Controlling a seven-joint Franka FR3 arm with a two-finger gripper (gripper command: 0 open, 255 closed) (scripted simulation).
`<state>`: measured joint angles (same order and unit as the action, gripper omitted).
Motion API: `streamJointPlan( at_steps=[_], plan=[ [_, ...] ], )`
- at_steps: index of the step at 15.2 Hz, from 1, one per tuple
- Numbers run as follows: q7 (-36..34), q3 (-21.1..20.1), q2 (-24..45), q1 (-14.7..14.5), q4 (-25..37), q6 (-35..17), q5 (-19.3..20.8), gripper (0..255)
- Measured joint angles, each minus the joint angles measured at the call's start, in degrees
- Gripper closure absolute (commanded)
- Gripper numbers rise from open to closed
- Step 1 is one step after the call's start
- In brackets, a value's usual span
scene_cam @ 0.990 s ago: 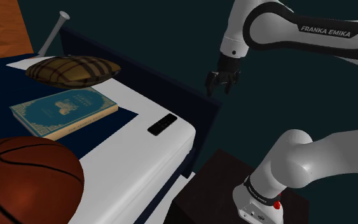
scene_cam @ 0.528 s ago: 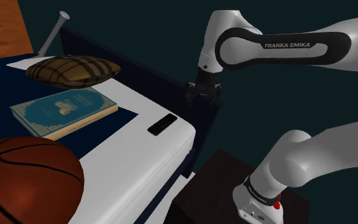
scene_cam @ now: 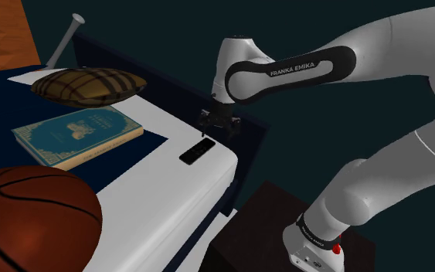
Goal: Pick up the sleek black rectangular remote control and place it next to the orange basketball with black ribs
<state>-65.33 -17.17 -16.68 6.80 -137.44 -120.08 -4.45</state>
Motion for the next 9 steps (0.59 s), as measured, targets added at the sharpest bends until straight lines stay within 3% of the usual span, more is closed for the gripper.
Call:
streamJointPlan(
  at_steps=[5,9],
  plan=[
    [-14.5,-2.4,10.9,2.1,4.4,-7.0,2.7,0],
    [-17.7,-2.7,14.4,2.3,4.3,-10.6,4.0,0]
  ],
)
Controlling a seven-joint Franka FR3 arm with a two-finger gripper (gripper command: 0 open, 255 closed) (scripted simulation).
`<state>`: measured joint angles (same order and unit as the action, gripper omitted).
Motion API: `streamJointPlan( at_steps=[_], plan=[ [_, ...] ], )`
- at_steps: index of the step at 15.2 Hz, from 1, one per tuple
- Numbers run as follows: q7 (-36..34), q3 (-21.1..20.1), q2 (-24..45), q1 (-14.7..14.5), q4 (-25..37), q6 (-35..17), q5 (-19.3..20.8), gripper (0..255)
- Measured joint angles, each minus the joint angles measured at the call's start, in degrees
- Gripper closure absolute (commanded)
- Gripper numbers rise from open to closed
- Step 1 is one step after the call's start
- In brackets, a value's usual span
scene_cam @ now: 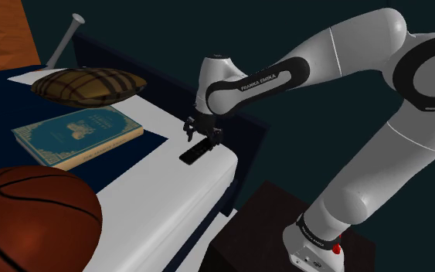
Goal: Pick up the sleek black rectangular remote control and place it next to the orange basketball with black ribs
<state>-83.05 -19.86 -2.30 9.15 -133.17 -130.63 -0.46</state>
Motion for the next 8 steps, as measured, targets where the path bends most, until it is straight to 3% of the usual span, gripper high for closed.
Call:
streamJointPlan(
  at_steps=[8],
  plan=[
    [-1.0,-0.1,2.6,0.0,-1.3,-3.7,1.2,0]
  ],
)
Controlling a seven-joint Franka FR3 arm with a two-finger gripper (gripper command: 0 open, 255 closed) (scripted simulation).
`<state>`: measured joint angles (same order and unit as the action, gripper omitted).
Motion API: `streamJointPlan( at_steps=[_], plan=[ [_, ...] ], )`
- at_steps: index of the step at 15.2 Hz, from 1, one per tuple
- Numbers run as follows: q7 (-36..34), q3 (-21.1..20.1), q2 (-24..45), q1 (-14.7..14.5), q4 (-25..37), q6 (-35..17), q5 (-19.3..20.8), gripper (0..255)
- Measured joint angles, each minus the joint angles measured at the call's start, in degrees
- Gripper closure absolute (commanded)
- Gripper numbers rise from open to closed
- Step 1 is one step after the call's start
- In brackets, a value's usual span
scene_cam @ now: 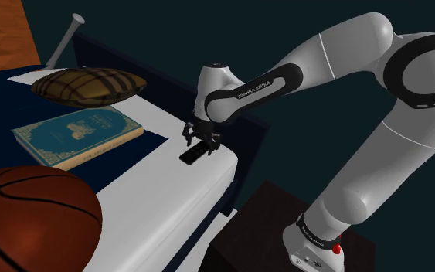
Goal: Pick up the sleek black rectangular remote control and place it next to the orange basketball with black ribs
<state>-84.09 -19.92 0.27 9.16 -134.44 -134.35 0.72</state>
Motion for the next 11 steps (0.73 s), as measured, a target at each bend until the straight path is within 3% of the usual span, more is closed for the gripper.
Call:
streamJointPlan(
  at_steps=[2,3,11],
  plan=[
    [0.0,0.0,0.0,0.0,0.0,0.0,0.0,0],
    [0.0,0.0,0.0,0.0,0.0,0.0,0.0,255],
    [0.1,0.0,-0.2,0.0,0.0,-0.1,-0.1,255]
  ],
)
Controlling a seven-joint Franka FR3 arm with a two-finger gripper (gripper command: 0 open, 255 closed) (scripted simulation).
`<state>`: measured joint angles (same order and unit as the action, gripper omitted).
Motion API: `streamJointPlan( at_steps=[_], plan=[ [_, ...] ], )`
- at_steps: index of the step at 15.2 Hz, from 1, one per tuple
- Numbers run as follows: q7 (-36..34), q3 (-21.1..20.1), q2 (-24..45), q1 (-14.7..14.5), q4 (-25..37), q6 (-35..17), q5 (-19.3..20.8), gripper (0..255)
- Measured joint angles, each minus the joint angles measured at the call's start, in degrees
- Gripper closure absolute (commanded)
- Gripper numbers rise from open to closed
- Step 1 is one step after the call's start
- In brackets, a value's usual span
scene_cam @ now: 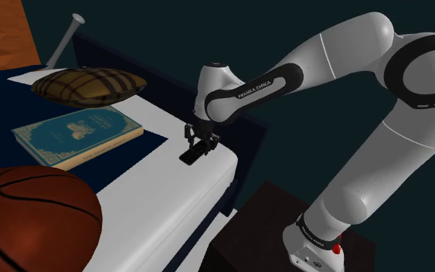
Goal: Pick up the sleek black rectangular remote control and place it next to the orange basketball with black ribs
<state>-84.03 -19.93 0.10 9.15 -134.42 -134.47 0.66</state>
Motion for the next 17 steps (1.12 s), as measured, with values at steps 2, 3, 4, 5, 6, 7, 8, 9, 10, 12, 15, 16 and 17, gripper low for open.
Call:
streamJointPlan(
  at_steps=[2,3,4,5,6,7,8,9,10,12,15,16,17],
  plan=[
    [0.0,0.0,0.0,0.0,0.0,0.0,0.0,255],
    [0.0,0.0,-0.2,0.0,0.2,0.4,-0.1,255],
    [0.1,0.0,-0.4,0.0,0.4,1.0,-0.2,255],
    [0.4,0.0,-1.0,0.0,0.6,1.8,-0.5,255],
    [0.5,0.0,-1.4,0.0,0.9,2.5,-0.7,255],
    [0.6,0.0,-1.8,0.0,1.4,3.3,-0.9,255],
    [0.7,0.0,-2.3,0.0,1.5,3.9,-1.1,255],
    [0.9,0.1,-2.9,0.0,1.7,4.7,-1.3,255],
    [1.1,0.1,-3.5,0.0,2.0,5.5,-1.6,255],
    [1.4,0.2,-4.3,0.0,2.8,7.1,-1.9,255],
    [1.8,0.3,-5.6,0.0,3.8,9.3,-2.4,255],
    [2.0,0.4,-6.1,0.0,4.1,10.1,-2.5,255],
    [2.1,0.4,-6.3,0.0,4.6,10.9,-2.6,255]
  ],
)
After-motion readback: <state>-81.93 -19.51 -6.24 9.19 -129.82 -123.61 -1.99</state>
